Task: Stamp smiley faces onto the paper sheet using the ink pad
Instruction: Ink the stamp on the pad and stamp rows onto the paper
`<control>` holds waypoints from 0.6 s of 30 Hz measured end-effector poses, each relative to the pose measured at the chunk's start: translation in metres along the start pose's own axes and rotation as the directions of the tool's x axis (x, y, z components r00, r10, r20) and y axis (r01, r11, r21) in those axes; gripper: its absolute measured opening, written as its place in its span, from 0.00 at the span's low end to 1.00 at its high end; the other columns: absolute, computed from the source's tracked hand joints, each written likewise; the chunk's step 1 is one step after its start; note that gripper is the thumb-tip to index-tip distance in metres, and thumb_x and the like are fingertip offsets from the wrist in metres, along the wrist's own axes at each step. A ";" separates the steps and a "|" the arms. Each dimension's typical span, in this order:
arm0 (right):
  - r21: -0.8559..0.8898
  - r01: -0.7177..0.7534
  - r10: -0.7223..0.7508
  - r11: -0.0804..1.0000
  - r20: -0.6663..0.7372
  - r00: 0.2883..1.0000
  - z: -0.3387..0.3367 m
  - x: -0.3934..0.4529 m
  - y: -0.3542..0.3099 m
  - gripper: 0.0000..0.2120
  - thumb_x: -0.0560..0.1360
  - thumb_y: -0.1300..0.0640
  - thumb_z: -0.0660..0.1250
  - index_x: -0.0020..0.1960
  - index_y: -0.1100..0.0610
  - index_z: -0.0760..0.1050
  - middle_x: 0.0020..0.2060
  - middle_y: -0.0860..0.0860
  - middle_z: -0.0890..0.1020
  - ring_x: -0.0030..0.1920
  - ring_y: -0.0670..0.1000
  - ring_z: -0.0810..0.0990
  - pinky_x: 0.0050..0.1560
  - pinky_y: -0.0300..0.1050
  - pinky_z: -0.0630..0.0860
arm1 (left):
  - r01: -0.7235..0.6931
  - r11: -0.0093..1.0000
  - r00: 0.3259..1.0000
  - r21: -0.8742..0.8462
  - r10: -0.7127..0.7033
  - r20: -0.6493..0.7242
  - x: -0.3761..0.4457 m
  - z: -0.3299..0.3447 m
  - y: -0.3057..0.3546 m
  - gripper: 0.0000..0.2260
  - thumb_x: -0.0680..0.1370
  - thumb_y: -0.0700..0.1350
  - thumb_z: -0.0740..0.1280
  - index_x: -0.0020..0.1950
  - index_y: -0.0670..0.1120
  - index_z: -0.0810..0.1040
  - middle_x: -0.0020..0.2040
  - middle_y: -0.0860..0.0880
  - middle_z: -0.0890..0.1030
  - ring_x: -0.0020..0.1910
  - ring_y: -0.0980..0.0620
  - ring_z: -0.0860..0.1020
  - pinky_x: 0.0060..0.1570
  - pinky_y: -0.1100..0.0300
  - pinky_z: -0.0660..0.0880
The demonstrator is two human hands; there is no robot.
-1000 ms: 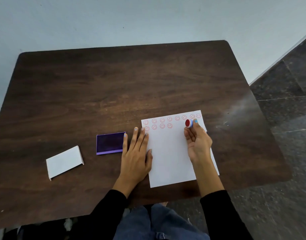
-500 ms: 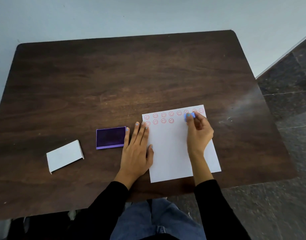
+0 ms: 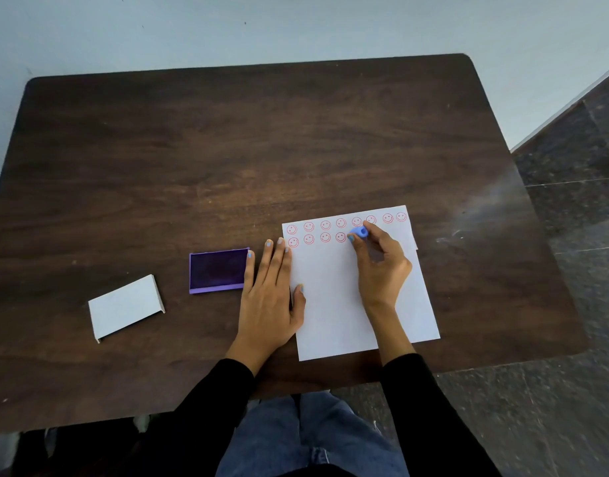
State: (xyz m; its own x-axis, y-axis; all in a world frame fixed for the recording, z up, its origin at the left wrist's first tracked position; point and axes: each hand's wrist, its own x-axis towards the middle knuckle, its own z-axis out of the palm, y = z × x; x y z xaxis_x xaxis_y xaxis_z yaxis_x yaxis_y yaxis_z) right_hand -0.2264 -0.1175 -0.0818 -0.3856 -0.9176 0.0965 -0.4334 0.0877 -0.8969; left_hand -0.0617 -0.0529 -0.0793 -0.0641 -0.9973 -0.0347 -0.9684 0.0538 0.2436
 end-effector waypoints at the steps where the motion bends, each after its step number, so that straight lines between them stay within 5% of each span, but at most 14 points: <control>1: -0.003 -0.005 0.005 1.000 0.002 1.000 0.000 0.000 -0.001 0.16 0.70 0.58 0.73 0.57 0.58 0.79 0.53 0.55 0.84 0.48 0.47 0.81 0.53 0.29 0.72 | 0.002 1.000 1.000 0.000 -0.002 0.000 0.000 0.000 0.000 0.28 0.77 0.54 0.51 0.74 0.41 0.61 0.76 0.44 0.61 0.76 0.46 0.55 0.75 0.48 0.42; 18: -0.178 0.026 -0.015 0.984 0.064 0.998 0.001 0.006 -0.008 0.15 0.70 0.58 0.74 0.55 0.60 0.79 0.51 0.58 0.81 0.47 0.49 0.75 0.45 0.27 0.67 | 0.001 0.999 1.000 0.036 -0.001 0.007 0.000 -0.001 0.001 0.28 0.78 0.53 0.54 0.74 0.41 0.60 0.76 0.44 0.61 0.76 0.46 0.56 0.74 0.47 0.42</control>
State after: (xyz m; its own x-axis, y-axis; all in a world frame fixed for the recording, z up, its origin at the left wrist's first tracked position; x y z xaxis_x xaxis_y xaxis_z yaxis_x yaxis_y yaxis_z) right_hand -0.2243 -0.1241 -0.0741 -0.3259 -0.9418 0.0823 -0.5817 0.1311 -0.8027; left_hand -0.0627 -0.0525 -0.0779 -0.0650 -0.9970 -0.0421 -0.9765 0.0549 0.2084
